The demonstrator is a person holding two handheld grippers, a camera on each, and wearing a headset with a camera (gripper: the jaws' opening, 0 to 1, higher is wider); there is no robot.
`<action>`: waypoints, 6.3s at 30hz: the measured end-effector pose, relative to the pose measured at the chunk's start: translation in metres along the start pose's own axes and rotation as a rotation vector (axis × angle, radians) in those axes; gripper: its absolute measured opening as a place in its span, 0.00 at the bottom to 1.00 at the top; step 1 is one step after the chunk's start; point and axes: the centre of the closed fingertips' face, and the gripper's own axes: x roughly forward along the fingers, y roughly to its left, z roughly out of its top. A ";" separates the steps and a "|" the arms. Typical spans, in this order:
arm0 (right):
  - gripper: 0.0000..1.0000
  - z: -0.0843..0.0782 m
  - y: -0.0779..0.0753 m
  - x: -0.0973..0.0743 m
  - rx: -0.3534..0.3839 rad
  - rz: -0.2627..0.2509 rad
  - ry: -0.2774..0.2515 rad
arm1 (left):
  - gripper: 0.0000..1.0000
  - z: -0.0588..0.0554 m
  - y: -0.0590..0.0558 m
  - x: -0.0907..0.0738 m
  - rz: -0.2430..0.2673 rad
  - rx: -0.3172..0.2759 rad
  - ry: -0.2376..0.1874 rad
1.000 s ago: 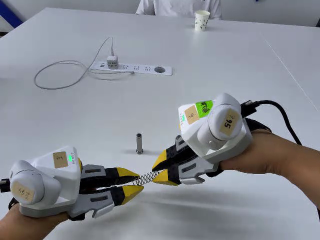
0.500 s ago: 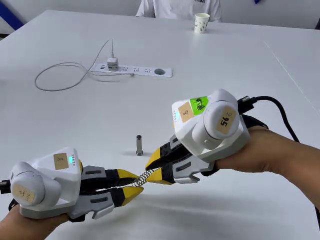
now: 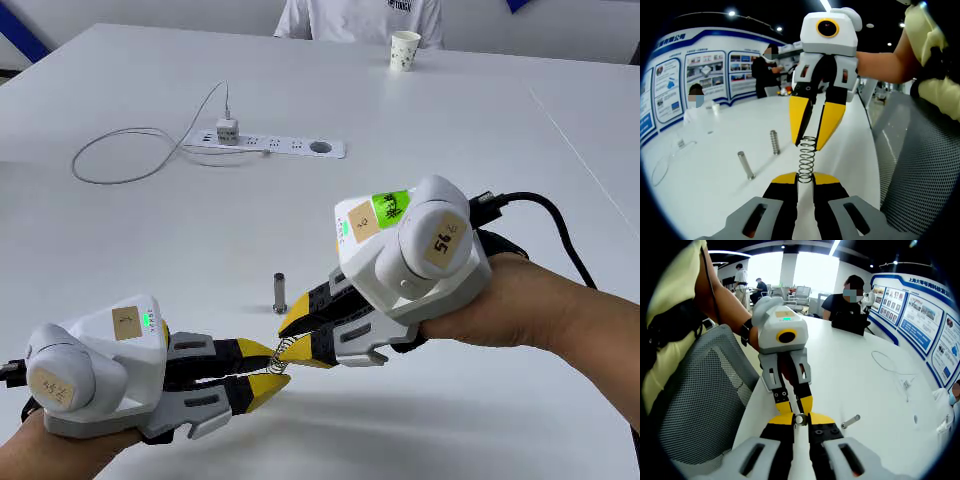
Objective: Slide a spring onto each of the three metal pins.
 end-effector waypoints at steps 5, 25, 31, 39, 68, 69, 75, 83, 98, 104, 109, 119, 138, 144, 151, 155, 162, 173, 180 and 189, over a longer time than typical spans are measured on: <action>0.11 0.003 -0.001 0.001 0.003 -0.004 -0.013 | 0.11 0.001 0.000 0.000 0.000 -0.001 -0.003; 0.11 0.011 -0.004 0.005 0.036 -0.037 -0.091 | 0.11 0.004 0.000 0.002 0.002 0.003 -0.008; 0.11 0.011 -0.005 0.004 0.034 -0.045 -0.092 | 0.11 0.005 0.001 0.002 0.004 0.002 -0.010; 0.11 0.011 -0.007 0.004 0.027 -0.054 -0.088 | 0.11 0.006 0.003 0.001 0.013 0.003 -0.018; 0.11 0.012 -0.022 -0.005 0.041 -0.097 -0.090 | 0.37 0.000 0.013 -0.004 0.063 -0.063 -0.003; 0.11 0.012 -0.022 -0.005 0.041 -0.098 -0.090 | 0.38 0.000 0.013 -0.004 0.065 -0.065 -0.003; 0.11 0.013 -0.025 -0.007 0.042 -0.105 -0.091 | 0.45 -0.001 0.016 -0.006 0.081 -0.080 -0.001; 0.11 0.013 -0.029 -0.008 0.042 -0.115 -0.091 | 0.51 -0.004 0.020 -0.008 0.104 -0.099 -0.001; 0.11 0.011 -0.039 -0.009 0.053 -0.134 -0.092 | 0.58 -0.008 0.026 -0.009 0.125 -0.122 0.002; 0.11 0.011 -0.046 -0.011 0.058 -0.148 -0.090 | 0.60 -0.008 0.027 -0.009 0.131 -0.126 0.003; 0.11 0.011 -0.054 -0.012 0.061 -0.161 -0.088 | 0.60 -0.008 0.027 -0.010 0.133 -0.128 0.001; 0.11 0.013 -0.071 -0.011 0.074 -0.193 -0.093 | 0.60 -0.008 0.028 -0.012 0.140 -0.134 -0.002; 0.11 0.011 -0.097 -0.007 0.095 -0.240 -0.090 | 0.60 -0.011 0.030 -0.014 0.144 -0.139 -0.001; 0.11 0.010 -0.102 -0.005 0.107 -0.246 -0.088 | 0.60 -0.010 0.030 -0.015 0.145 -0.140 -0.002; 0.11 0.008 -0.107 -0.001 0.119 -0.248 -0.082 | 0.60 -0.011 0.031 -0.016 0.147 -0.141 -0.002; 0.11 0.005 -0.108 0.002 0.125 -0.246 -0.075 | 0.60 -0.012 0.032 -0.017 0.148 -0.144 -0.002; 0.11 0.003 -0.110 0.005 0.133 -0.244 -0.071 | 0.60 -0.013 0.034 -0.018 0.152 -0.145 -0.003; 0.11 -0.001 -0.112 0.008 0.142 -0.241 -0.064 | 0.60 -0.014 0.036 -0.018 0.154 -0.149 -0.004; 0.11 -0.003 -0.112 0.011 0.147 -0.237 -0.060 | 0.60 -0.015 0.036 -0.019 0.154 -0.150 -0.003; 0.11 -0.008 -0.113 0.014 0.157 -0.239 -0.055 | 0.60 -0.015 0.037 -0.019 0.154 -0.151 -0.003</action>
